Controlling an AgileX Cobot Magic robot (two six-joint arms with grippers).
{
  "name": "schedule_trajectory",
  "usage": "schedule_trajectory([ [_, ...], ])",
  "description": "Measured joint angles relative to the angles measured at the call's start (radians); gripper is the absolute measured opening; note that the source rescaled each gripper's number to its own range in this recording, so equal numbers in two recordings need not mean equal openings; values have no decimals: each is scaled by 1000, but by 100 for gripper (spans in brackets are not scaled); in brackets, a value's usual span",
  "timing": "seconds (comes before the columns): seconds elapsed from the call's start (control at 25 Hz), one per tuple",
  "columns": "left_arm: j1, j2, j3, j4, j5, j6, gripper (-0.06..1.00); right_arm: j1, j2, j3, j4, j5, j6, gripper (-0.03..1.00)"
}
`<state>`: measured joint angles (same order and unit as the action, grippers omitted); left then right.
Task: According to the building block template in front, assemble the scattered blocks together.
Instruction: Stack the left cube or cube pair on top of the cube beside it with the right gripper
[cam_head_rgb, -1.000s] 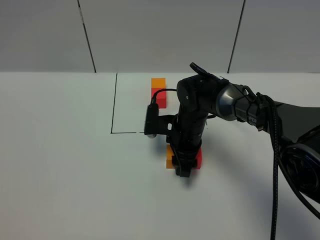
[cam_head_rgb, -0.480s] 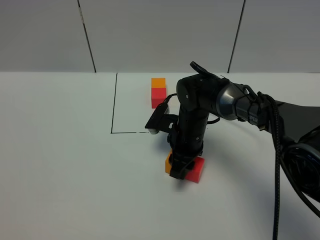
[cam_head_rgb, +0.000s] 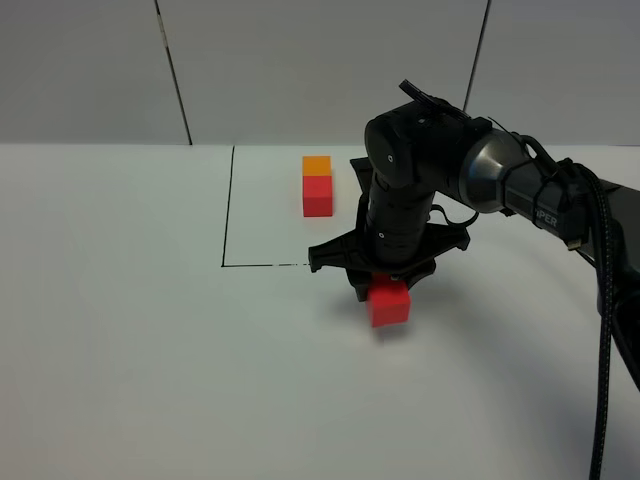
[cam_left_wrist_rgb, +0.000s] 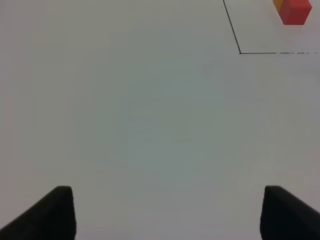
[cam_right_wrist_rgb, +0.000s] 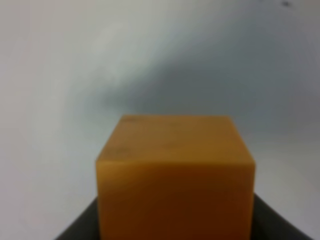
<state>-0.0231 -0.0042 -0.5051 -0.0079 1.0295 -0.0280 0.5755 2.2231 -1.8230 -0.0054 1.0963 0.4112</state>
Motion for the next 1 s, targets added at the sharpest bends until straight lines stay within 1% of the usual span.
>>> schedule_trajectory([
  [0.08,0,0,0,0,0,0,71,1,0,0,-1,-16,92,1],
  [0.16,0,0,0,0,0,0,71,9,3,0,5,-42,149,1],
  [0.4,0,0,0,0,0,0,71,56,21,0,19,-102,238,1],
  [0.56,0,0,0,0,0,0,71,74,52,0,54,-132,253,1],
  [0.72,0,0,0,0,0,0,71,88,77,0,75,-139,257,1],
  [0.84,0,0,0,0,0,0,71,92,92,0,63,-137,258,1],
  [1.0,0,0,0,0,0,0,71,92,104,0,19,-129,259,1],
])
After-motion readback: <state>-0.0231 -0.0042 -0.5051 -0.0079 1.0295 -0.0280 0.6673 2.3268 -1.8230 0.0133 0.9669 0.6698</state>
